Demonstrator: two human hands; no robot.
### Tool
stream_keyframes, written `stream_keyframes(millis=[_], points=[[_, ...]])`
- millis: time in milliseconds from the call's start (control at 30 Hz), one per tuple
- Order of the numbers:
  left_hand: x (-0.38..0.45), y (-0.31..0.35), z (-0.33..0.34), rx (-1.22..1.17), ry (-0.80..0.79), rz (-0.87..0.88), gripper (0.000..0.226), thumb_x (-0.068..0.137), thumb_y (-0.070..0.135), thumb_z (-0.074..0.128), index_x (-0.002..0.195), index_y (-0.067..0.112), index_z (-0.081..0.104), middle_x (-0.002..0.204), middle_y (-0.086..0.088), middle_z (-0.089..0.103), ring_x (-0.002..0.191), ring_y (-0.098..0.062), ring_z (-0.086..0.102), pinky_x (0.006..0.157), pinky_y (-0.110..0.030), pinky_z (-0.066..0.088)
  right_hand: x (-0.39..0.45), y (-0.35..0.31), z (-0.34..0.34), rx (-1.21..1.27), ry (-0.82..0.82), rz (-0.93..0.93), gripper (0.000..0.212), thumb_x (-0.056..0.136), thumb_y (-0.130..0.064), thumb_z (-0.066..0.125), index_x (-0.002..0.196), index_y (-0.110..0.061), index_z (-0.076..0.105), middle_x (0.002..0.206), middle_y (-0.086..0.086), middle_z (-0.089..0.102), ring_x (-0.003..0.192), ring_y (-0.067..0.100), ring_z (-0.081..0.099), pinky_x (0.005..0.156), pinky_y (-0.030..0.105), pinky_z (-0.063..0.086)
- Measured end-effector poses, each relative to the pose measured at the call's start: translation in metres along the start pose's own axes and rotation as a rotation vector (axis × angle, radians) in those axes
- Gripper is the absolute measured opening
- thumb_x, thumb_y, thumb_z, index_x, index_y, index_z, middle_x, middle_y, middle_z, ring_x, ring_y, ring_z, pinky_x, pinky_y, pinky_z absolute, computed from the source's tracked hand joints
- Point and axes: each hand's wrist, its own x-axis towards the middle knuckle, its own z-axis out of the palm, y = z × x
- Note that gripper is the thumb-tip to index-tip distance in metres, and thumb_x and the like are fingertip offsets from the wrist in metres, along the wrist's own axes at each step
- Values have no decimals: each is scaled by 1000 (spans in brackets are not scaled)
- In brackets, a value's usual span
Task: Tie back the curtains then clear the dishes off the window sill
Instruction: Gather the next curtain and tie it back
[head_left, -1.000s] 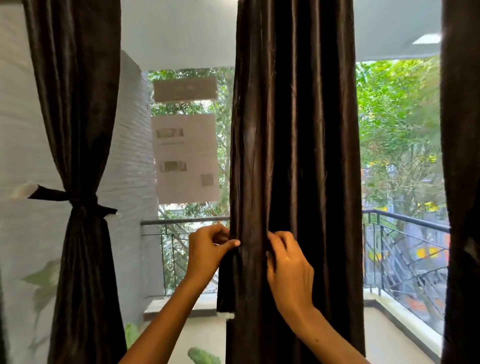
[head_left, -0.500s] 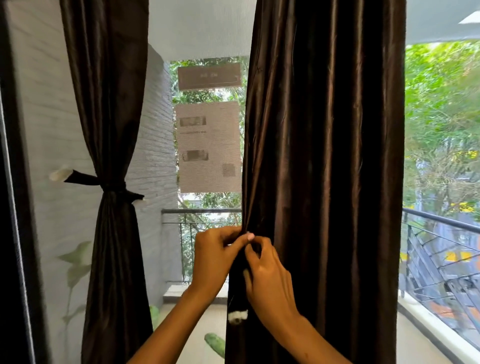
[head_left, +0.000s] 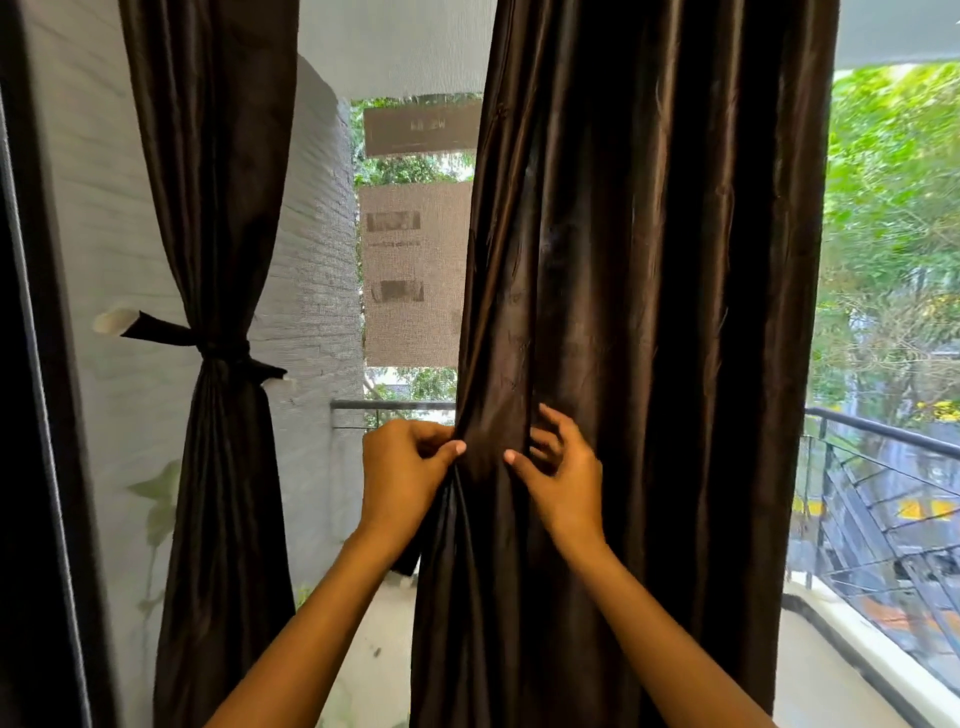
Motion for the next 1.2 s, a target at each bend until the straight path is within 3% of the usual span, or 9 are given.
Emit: stream_keyframes(millis=[100, 200, 567, 633, 700, 767, 867, 1000, 1200], points=[[-5, 2, 7, 41, 60, 60, 11, 77, 7, 76, 86, 11, 77, 75, 2, 74, 60, 16, 59, 65, 0, 45, -16, -4, 3, -273, 166, -226, 45, 76, 1, 73, 117, -13, 64, 92, -8, 64, 71, -2, 61, 74, 23, 54], [-12, 1, 13, 60, 110, 85, 11, 78, 12, 75, 88, 16, 77, 77, 6, 74, 66, 7, 64, 68, -11, 53, -31, -3, 6, -447, 166, -421, 42, 81, -1, 66, 121, -12, 62, 107, -1, 61, 89, 11, 64, 79, 25, 52], [-24, 2, 24, -72, 77, 128, 12, 80, 21, 74, 92, 18, 76, 77, 8, 73, 71, 2, 67, 66, -23, 55, -46, -1, 6, -445, -183, -381, 47, 79, -16, 45, 123, -14, 61, 115, -4, 50, 99, 10, 56, 81, 31, 53], [-21, -1, 24, -63, 90, 101, 12, 77, 19, 77, 89, 15, 77, 77, 7, 74, 71, 3, 67, 69, -23, 56, -46, -1, 2, -512, -186, -414, 49, 78, -26, 43, 122, -17, 64, 128, -1, 49, 116, 14, 50, 94, 38, 49], [-17, -3, 23, -65, 105, 59, 11, 77, 17, 77, 86, 12, 77, 76, 3, 74, 70, 1, 68, 71, -26, 57, -41, 1, -5, -619, 4, -451, 47, 77, -25, 55, 124, -29, 62, 150, 9, 31, 141, 25, 25, 114, 50, 25], [-14, -5, 23, -79, 103, 35, 11, 77, 16, 77, 86, 10, 77, 75, 1, 74, 70, -3, 69, 72, -26, 57, -31, -2, -13, -664, 235, -326, 62, 80, -28, 68, 138, -36, 46, 159, 13, 0, 146, 30, -4, 114, 59, 9], [-15, -4, 24, -92, 74, 31, 11, 77, 14, 77, 87, 9, 77, 75, 1, 74, 70, -3, 69, 73, -24, 57, -21, -7, -20, -585, 223, -131, 104, 77, -51, 70, 150, -31, -1, 156, 12, -22, 143, 24, -18, 114, 52, 3], [-15, -5, 25, -91, 58, 28, 10, 78, 14, 76, 87, 9, 77, 76, 0, 74, 71, -5, 70, 73, -25, 57, -13, -3, -22, -182, 56, -6, 118, 71, -48, 74, 149, -25, -11, 160, 8, 6, 146, 16, 12, 117, 34, 21], [-19, 1, 29, -47, 72, 80, 13, 78, 10, 75, 92, 9, 76, 82, 2, 74, 69, 2, 66, 74, -15, 55, -25, -3, -20, -395, 159, -187, 47, 82, -6, 68, 128, -16, 59, 111, 13, 70, 102, 27, 67, 86, 38, 54]])
